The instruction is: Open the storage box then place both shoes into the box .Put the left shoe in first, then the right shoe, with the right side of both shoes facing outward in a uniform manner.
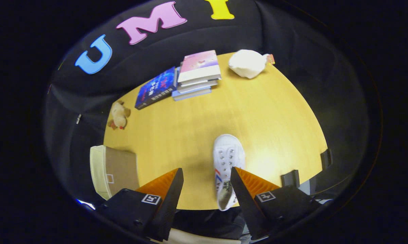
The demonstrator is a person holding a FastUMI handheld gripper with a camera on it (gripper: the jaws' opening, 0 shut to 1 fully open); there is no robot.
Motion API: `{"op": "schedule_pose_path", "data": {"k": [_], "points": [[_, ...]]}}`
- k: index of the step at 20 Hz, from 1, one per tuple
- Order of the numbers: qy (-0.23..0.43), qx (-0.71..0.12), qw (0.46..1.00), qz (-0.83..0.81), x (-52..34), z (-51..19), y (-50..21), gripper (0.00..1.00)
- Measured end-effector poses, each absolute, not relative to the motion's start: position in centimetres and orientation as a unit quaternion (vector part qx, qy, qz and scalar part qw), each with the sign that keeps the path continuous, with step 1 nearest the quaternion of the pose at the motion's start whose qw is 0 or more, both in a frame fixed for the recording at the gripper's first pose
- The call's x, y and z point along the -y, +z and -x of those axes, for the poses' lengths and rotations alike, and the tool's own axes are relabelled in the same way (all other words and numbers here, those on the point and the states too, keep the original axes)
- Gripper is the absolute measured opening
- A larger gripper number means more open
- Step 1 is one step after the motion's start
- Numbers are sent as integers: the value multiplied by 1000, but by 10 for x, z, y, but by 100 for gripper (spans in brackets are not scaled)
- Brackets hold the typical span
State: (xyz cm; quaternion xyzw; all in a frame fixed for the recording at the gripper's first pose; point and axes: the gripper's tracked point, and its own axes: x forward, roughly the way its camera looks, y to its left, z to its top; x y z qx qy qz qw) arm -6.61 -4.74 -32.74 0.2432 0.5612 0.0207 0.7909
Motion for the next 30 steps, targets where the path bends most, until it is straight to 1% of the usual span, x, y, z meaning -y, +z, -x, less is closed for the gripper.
{"op": "schedule_pose_path", "data": {"k": [5,7,12,13,14,16,18,19,20,22,25,30], "points": [[11,-616,757,-219,69,86,-393,86],[13,-634,744,-210,70,91,-415,85],[35,-661,722,-201,55,93,-452,85],[43,-665,719,-198,49,93,-458,83],[52,-667,716,-200,43,94,-461,80],[52,-678,711,-181,48,96,-469,54],[47,-674,707,-210,54,92,-464,29],[45,-668,703,-240,52,91,-461,19],[43,-664,699,-262,54,93,-461,16],[35,-655,695,-295,51,94,-452,15],[40,-631,703,-326,41,89,-417,15],[74,-596,719,-349,-1,65,-347,15]]}}
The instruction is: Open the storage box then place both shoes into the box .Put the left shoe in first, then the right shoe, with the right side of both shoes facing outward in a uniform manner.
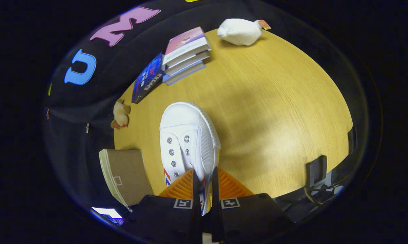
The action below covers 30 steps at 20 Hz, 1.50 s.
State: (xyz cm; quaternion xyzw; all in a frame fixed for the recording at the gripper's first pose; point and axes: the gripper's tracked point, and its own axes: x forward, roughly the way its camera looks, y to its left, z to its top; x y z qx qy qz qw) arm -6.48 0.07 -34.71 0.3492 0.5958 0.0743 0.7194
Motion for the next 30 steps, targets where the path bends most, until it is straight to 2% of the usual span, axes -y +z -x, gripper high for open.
{"op": "schedule_pose_path", "data": {"k": [6,10,15,20,30], "points": [[155,-558,741,-341,-80,37,-248,15],[205,-545,736,-344,-131,17,-188,15],[245,-546,731,-327,-199,13,-144,15],[260,-577,708,-314,-268,32,-128,15],[243,-643,688,-233,-350,56,-183,15]]}}
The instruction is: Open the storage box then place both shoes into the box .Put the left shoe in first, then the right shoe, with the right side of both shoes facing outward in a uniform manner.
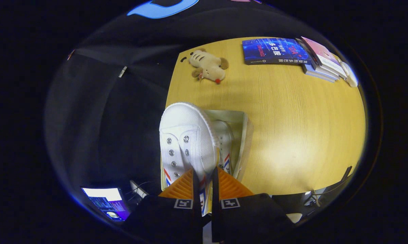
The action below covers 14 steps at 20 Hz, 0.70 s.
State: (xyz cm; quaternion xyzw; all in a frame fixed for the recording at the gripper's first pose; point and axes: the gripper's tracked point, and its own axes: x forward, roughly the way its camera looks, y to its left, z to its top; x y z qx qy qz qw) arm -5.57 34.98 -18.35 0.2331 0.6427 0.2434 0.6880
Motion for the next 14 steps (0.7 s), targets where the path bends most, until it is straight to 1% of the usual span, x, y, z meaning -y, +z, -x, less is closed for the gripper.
{"op": "schedule_pose_path", "data": {"k": [3,5,6,7,9,11,12,14], "points": [[231,-660,685,-207,-351,61,-204,15],[209,-673,685,-184,-342,56,-227,15],[205,-677,682,-187,-340,58,-231,18],[216,-671,674,-223,-350,56,-223,23],[228,-658,671,-255,-355,51,-211,44],[241,-645,674,-269,-356,46,-203,84],[242,-641,678,-266,-352,48,-203,99],[244,-631,690,-256,-343,49,-203,99]]}}
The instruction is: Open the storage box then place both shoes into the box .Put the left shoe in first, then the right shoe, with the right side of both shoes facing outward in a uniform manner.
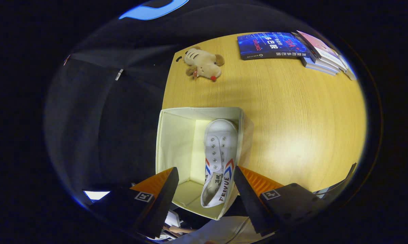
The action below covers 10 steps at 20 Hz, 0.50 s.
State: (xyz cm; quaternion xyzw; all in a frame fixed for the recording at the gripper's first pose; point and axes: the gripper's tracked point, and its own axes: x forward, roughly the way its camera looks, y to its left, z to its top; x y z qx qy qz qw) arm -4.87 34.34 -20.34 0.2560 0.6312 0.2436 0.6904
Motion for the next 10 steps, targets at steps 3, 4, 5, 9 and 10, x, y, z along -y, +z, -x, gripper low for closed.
{"op": "schedule_pose_path", "data": {"k": [3,4,5,9,10], "points": [[260,-589,721,-256,-328,45,-194,99],[262,-568,736,-260,-322,48,-185,99],[263,-547,751,-261,-312,46,-179,99],[244,-461,812,-261,-264,26,-162,99],[237,-440,825,-264,-251,24,-155,99]]}}
